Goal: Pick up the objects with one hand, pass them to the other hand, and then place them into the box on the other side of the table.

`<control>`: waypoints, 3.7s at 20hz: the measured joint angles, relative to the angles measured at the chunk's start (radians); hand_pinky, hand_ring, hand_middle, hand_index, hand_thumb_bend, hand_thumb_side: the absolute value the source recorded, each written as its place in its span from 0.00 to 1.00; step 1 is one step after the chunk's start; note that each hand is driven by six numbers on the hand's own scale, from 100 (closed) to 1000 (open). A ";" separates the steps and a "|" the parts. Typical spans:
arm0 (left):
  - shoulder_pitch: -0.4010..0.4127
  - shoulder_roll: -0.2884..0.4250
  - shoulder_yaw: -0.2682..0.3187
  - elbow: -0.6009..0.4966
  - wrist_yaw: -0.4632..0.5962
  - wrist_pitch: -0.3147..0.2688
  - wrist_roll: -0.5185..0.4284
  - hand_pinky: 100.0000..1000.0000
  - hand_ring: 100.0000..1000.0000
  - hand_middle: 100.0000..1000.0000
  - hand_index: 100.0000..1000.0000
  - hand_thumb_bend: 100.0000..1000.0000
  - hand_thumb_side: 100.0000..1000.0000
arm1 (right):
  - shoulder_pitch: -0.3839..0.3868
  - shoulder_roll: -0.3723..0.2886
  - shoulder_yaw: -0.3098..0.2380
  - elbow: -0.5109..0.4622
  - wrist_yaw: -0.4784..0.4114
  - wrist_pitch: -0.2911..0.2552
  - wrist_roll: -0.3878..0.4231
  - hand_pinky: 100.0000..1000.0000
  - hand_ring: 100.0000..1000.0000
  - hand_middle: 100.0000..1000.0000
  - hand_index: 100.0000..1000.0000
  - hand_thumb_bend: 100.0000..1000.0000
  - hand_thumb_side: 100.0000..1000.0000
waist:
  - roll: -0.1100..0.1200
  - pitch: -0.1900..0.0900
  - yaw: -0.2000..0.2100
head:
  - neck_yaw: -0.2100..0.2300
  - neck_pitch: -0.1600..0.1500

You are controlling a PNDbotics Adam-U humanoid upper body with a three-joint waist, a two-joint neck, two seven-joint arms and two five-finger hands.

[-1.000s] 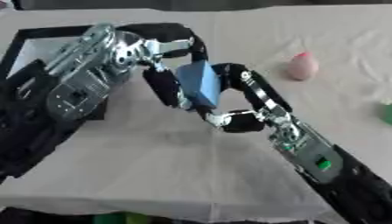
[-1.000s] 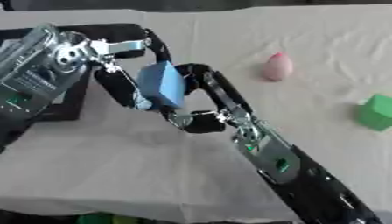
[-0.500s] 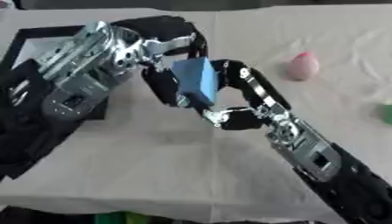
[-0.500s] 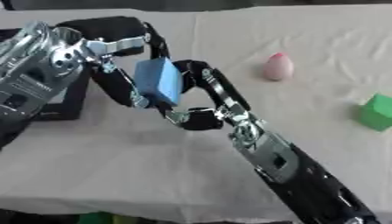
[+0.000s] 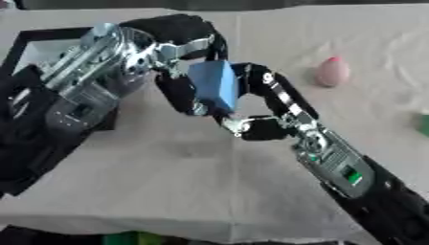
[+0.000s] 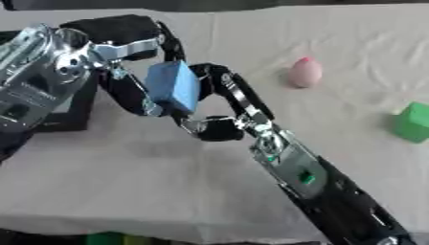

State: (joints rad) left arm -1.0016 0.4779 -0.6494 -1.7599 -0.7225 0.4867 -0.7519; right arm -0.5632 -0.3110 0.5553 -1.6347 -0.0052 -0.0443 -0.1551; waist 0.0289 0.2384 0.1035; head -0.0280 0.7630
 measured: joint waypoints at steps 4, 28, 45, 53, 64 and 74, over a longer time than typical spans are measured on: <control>0.002 0.000 0.000 0.000 -0.001 0.009 0.009 0.82 0.79 0.41 0.44 0.24 0.00 | 0.000 0.005 0.000 0.000 -0.001 0.034 -0.008 0.57 0.58 0.51 0.56 0.24 0.00 | 0.000 0.000 0.000 | 0.000 0.000; 0.026 0.029 0.122 -0.038 0.038 0.141 0.141 0.77 0.75 0.38 0.38 0.10 0.00 | 0.017 -0.002 0.000 0.033 0.011 0.210 -0.001 0.59 0.61 0.56 0.62 0.36 0.10 | -0.005 0.002 0.001 | 0.000 0.000; 0.148 0.198 0.299 0.210 0.122 0.243 0.350 0.78 0.75 0.40 0.40 0.16 0.00 | 0.009 -0.029 -0.028 -0.057 0.011 0.169 -0.038 0.59 0.61 0.56 0.63 0.35 0.03 | -0.020 0.016 -0.009 | 0.094 -0.028; 0.158 0.209 0.354 0.416 0.106 0.230 0.453 0.77 0.75 0.44 0.44 0.20 0.00 | 0.000 -0.046 -0.048 -0.141 0.010 0.157 -0.055 0.60 0.61 0.56 0.63 0.35 0.03 | -0.038 0.033 -0.021 | 0.159 -0.073; 0.156 0.181 0.390 0.625 0.103 0.179 0.563 0.85 0.87 0.71 0.82 0.49 0.55 | 0.000 -0.054 -0.055 -0.184 0.010 0.160 -0.058 0.60 0.61 0.56 0.63 0.35 0.03 | -0.049 0.055 -0.031 | 0.176 -0.089; 0.154 0.174 0.402 0.666 0.058 0.190 0.554 0.87 0.89 0.76 0.89 0.66 0.54 | 0.000 -0.054 -0.056 -0.187 0.009 0.163 -0.061 0.60 0.61 0.54 0.62 0.35 0.03 | -0.049 0.055 -0.034 | 0.170 -0.087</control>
State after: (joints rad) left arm -0.8473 0.6523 -0.2478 -1.0942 -0.6645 0.6767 -0.1983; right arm -0.5633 -0.3651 0.4997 -1.8214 0.0042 0.1189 -0.2156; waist -0.0202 0.2937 0.0698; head 0.1416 0.6759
